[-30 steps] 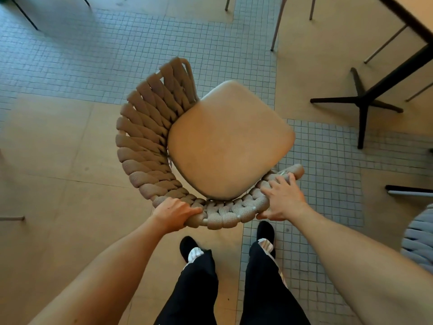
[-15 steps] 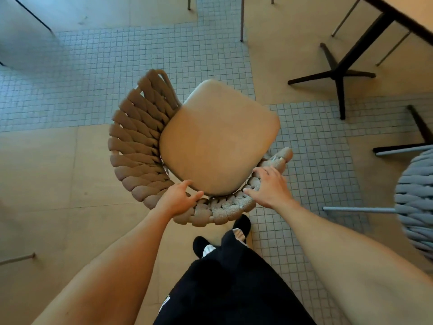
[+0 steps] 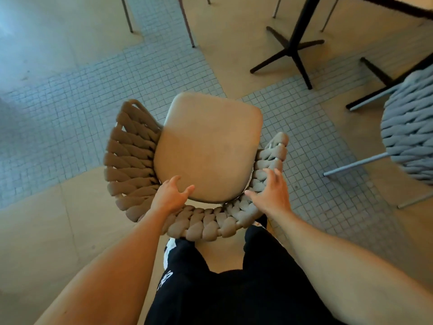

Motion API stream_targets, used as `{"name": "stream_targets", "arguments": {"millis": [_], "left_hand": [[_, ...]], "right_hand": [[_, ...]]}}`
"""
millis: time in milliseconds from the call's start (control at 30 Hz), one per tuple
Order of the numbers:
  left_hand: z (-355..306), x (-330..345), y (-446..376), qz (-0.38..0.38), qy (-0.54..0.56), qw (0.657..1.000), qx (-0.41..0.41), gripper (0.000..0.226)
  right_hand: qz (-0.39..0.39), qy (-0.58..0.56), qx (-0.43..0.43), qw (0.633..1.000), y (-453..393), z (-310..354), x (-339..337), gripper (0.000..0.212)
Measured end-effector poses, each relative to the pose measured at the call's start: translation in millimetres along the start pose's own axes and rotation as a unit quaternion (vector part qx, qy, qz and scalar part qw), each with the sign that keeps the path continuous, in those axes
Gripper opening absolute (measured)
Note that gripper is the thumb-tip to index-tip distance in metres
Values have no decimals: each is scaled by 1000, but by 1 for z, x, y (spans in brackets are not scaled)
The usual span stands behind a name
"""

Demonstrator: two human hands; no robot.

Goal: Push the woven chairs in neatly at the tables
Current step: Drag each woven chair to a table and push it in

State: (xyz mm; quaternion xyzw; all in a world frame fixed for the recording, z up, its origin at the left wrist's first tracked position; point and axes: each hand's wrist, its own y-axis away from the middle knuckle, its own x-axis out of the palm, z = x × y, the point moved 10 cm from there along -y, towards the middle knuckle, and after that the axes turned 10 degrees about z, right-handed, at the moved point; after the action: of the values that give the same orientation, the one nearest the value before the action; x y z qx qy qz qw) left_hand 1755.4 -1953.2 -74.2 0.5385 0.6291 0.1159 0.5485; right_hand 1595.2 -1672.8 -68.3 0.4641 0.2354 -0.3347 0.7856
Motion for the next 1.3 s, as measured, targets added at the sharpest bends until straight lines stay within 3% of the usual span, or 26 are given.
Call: {"name": "stream_targets", "arguments": {"millis": [100,233,400,500,600,700,767,833,1100,1300], "left_hand": [[20,-16,-11,22,-28,999,17,77],[53,-40,-30,24,-94,995,20,86],[89,-82,-36,-71,-180,981,10,83],[118,-98,-34,-111,-134,984,-32,96],[156,-104,-38,-126,-64,985,-100,110],[193,-88,-40,-96,142,968,-183,101],[203,-65,-42,-54,287,936,-198,74],[206,-59,-46,-49,346,919,-184,58],[203,-81,-53,-90,335,926,-146,73],[200,-113,-74,-80,293,946,-108,68]], "right_hand": [[-85,-163,88,979,23,-11,18,97],[-142,-337,218,905,54,-28,63,96],[-121,-463,342,809,86,-35,130,84],[-80,-530,367,760,91,-31,166,72],[-57,-573,371,729,90,-25,186,74],[-71,-588,366,718,81,-37,200,77],[-82,-589,362,717,83,-31,194,71],[-86,-586,362,720,85,-28,192,69],[-113,-579,373,716,96,-12,198,70],[-134,-598,394,685,116,14,224,65]]}}
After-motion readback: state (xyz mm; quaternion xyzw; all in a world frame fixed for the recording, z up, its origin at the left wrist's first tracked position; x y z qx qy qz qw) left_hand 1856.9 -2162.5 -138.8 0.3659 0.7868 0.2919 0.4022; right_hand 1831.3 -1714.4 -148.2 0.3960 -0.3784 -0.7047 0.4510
